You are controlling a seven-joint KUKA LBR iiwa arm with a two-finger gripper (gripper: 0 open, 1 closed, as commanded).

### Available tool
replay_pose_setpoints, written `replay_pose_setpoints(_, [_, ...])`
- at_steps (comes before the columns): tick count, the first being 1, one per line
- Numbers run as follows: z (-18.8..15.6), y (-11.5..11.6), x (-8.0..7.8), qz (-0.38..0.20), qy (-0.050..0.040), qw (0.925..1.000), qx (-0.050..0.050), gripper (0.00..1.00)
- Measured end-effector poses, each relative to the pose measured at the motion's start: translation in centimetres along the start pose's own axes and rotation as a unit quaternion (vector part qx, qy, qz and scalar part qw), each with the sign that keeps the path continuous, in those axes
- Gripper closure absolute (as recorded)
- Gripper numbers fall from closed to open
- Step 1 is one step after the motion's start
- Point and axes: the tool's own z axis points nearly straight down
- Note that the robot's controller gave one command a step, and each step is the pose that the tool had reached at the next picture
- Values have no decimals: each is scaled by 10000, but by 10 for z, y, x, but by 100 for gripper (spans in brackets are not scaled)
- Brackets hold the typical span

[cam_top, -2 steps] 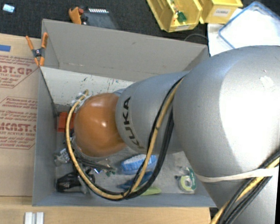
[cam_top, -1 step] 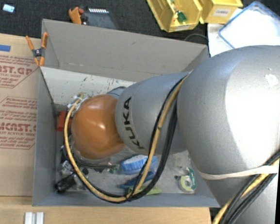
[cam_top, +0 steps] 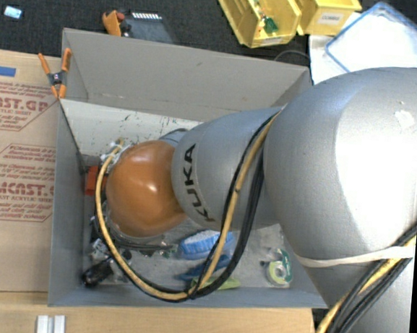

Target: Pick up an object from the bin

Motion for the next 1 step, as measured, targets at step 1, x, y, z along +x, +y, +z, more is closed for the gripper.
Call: replay_pose_setpoints(1, [-28, 2, 2, -3, 48, 10000, -25, 100])
